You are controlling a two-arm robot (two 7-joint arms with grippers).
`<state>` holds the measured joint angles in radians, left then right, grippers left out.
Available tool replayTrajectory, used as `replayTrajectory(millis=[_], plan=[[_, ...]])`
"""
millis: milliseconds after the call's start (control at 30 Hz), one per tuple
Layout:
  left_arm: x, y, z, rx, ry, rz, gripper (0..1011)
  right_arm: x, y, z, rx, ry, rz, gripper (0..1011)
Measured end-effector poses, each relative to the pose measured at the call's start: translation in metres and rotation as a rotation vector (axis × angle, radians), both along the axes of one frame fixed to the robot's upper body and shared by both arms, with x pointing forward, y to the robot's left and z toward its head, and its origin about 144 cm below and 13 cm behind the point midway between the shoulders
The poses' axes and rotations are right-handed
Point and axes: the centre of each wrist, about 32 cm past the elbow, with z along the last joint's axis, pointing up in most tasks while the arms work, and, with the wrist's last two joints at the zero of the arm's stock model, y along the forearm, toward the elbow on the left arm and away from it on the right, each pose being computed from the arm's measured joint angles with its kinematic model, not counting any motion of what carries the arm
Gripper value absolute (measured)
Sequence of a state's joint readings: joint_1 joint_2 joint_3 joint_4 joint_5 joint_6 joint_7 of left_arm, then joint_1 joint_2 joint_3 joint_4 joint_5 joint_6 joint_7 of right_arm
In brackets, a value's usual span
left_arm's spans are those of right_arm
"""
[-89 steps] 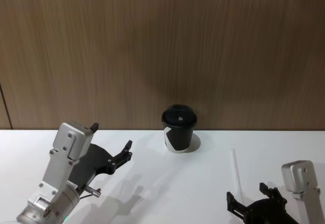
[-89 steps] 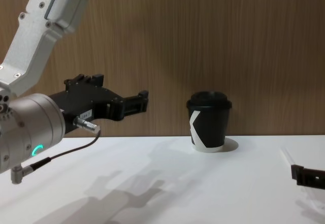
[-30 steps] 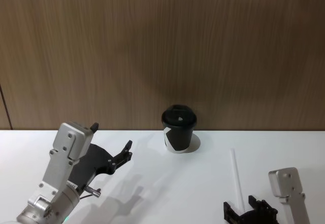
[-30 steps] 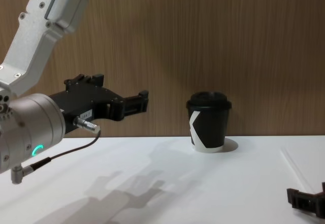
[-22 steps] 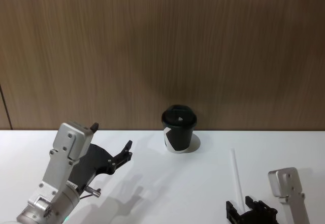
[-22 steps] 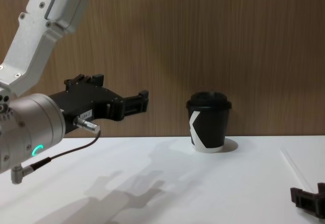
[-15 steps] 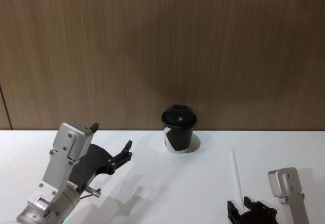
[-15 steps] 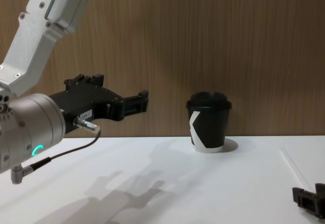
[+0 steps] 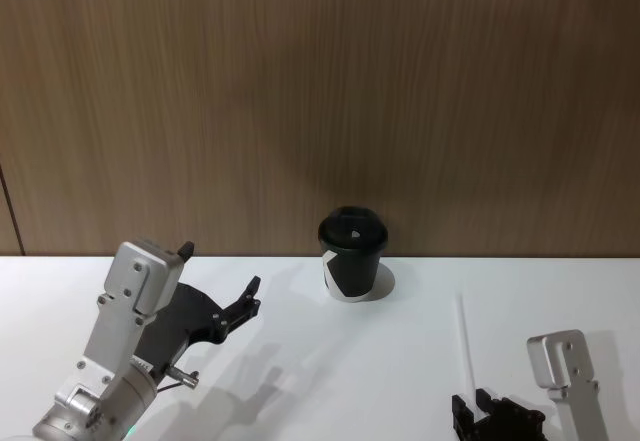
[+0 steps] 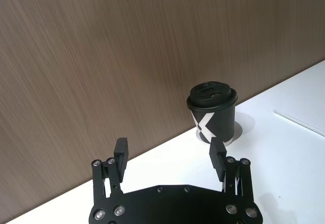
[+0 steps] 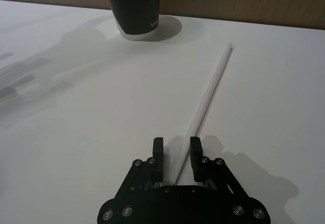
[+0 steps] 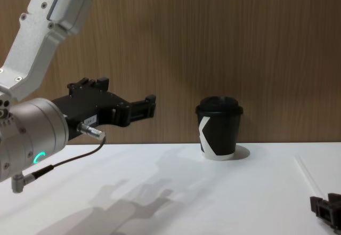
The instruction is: Pick up the straw with one hand, pass it to the other hand, and insert it into the cup.
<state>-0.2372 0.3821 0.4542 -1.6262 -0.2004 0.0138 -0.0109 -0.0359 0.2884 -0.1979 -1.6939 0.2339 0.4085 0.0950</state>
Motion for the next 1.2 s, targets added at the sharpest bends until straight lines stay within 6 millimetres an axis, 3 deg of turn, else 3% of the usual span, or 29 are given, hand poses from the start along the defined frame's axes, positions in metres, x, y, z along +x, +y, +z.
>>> replayTrajectory(millis=[333,767,1200], plan=[[0.0000,0.0000,0.0000,0.000,0.000,0.000,1003,0.0000,0.0000,0.0000,0.000,0.001,0.000,241],[0.0000,0.0000,0.0000,0.000,0.000,0.000,1003,-0.0002,0.0001,-0.0002,0.000,0.001,-0.002,22],[0.0000,0.0000,0.0000,0.000,0.000,0.000,1003,-0.0029,-0.0042,-0.0020,-0.052,-0.059,-0.088,2]])
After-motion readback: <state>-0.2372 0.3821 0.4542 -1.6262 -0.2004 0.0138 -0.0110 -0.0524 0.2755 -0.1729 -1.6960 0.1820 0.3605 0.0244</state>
